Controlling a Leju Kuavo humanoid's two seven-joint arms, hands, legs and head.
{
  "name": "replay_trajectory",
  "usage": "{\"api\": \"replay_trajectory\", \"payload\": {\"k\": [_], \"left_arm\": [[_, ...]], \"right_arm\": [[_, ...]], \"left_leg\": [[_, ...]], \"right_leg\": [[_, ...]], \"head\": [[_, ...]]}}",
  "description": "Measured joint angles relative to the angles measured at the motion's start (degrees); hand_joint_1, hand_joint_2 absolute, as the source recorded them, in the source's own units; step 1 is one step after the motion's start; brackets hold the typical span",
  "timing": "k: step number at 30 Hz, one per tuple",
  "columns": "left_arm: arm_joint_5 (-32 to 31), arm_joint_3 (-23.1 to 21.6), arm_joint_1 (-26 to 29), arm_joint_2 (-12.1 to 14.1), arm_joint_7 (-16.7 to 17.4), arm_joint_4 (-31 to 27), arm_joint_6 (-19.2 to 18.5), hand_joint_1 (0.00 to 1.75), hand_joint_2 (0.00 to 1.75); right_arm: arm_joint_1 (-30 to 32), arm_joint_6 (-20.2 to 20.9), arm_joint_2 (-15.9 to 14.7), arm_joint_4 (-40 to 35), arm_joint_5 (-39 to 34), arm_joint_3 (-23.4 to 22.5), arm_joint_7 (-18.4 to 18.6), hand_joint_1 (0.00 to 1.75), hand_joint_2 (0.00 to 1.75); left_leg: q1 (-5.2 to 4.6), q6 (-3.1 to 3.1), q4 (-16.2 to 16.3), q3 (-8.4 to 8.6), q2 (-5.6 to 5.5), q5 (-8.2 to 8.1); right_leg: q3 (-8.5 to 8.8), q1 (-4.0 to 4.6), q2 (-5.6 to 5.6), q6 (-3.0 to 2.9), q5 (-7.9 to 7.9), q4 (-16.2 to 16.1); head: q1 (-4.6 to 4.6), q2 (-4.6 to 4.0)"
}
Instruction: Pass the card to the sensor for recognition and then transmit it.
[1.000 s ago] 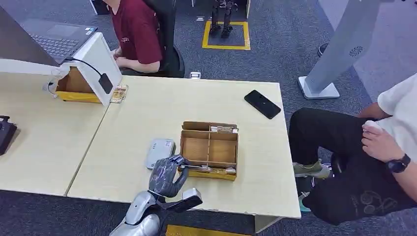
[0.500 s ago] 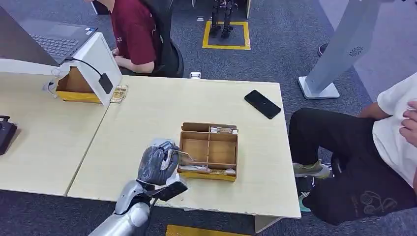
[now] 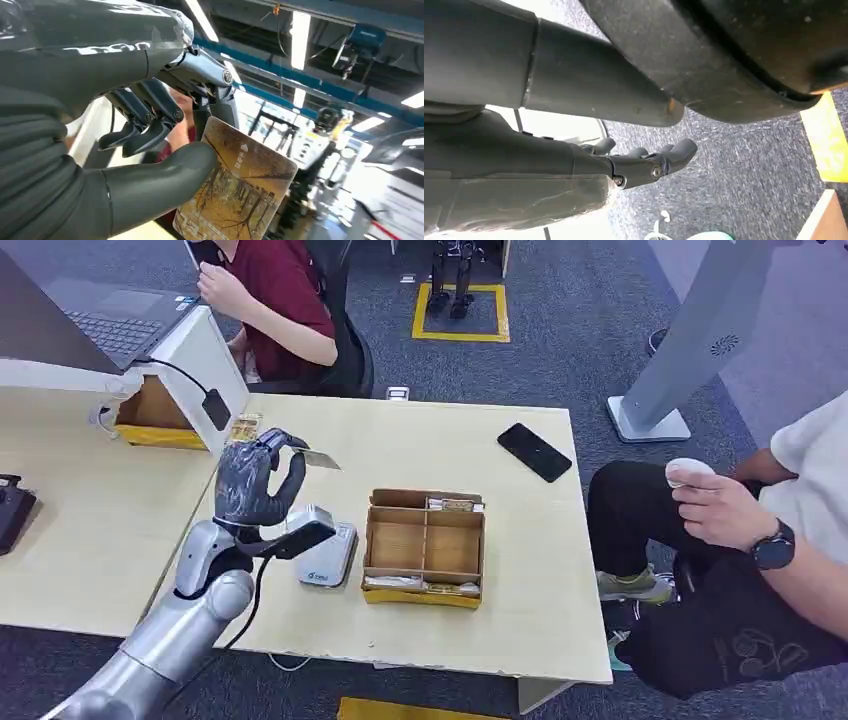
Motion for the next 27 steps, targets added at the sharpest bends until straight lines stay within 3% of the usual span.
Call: {"api": "replay_trajectory", "payload": {"k": [2, 6, 11, 16, 23, 24, 25, 27], "left_arm": [[-0.1, 1.0, -4.6, -0.7, 0.2, 7.1, -1.3, 1.75, 1.75], [-1.2, 3.0, -12.2, -2.2, 0.4, 21.1, 0.5, 1.75, 1.75], [-1.6, 5.2, -17.2, -3.7, 1.3, 32.8, 1.1, 1.75, 1.75], [-1.4, 6.5, -19.1, -4.6, 1.6, 38.9, 1.2, 1.75, 1.75], [-1.4, 7.0, -19.4, -5.4, 1.4, 41.9, 1.3, 1.75, 1.75], [-1.4, 7.1, -19.5, -5.5, 1.4, 42.2, 1.4, 1.48, 1.75], [-1.4, 7.1, -19.5, -5.5, 1.4, 42.3, 1.4, 0.00, 1.75], [-1.6, 7.1, -19.6, -5.6, 1.3, 42.8, 1.4, 0.00, 1.75]], "right_arm": [[0.0, 0.0, 0.0, 0.0, 0.3, 0.0, -0.3, 0.00, 0.00], [-0.1, 0.0, -0.2, 0.0, 0.9, 0.0, -1.2, 0.00, 0.00], [-0.1, 0.0, -0.3, 0.0, 0.9, 0.0, -1.6, 0.00, 0.00], [-0.1, 0.0, -0.3, 0.0, 0.9, 0.0, -1.6, 0.00, 0.00], [-0.1, 0.1, -0.3, 0.0, 0.9, 0.0, -1.6, 0.00, 0.00], [-0.1, 0.1, -0.3, 0.0, 0.9, 0.0, -1.6, 0.00, 0.00], [-0.1, 0.1, -0.3, 0.0, 0.9, 0.0, -1.6, 0.00, 0.00], [-0.1, 0.1, -0.3, 0.0, 0.9, 0.0, -1.6, 0.00, 0.00]], "left_leg": [[0.00, -0.01, 0.0, 0.01, 0.00, 0.05], [0.00, 0.01, 0.0, -0.01, 0.01, 0.08], [0.00, 0.01, 0.0, -0.03, 0.02, 0.08], [0.00, 0.01, 0.0, -0.04, 0.01, 0.07], [0.00, 0.01, 0.0, -0.04, 0.02, 0.07], [0.00, 0.01, 0.0, -0.04, 0.03, 0.07], [0.00, 0.01, 0.0, -0.04, 0.03, 0.07], [0.00, 0.01, 0.0, -0.04, 0.02, 0.08]], "right_leg": [[0.00, 0.00, 0.00, 0.00, 0.03, 0.0], [0.00, 0.00, 0.01, -0.03, 0.09, 0.0], [-0.03, 0.00, 0.03, -0.02, 0.08, 0.0], [-0.03, 0.00, 0.02, -0.02, 0.07, 0.0], [-0.02, 0.00, 0.02, -0.02, 0.08, 0.0], [-0.02, 0.00, 0.03, -0.02, 0.09, 0.0], [-0.02, 0.00, 0.03, -0.02, 0.09, 0.0], [-0.02, 0.00, 0.03, -0.02, 0.09, 0.0]], "head": [[0.02, 0.00], [-0.02, 0.00], [0.00, 0.00], [0.00, 0.00], [0.00, 0.00], [0.00, 0.00], [-0.02, 0.00], [0.00, 0.00]]}}
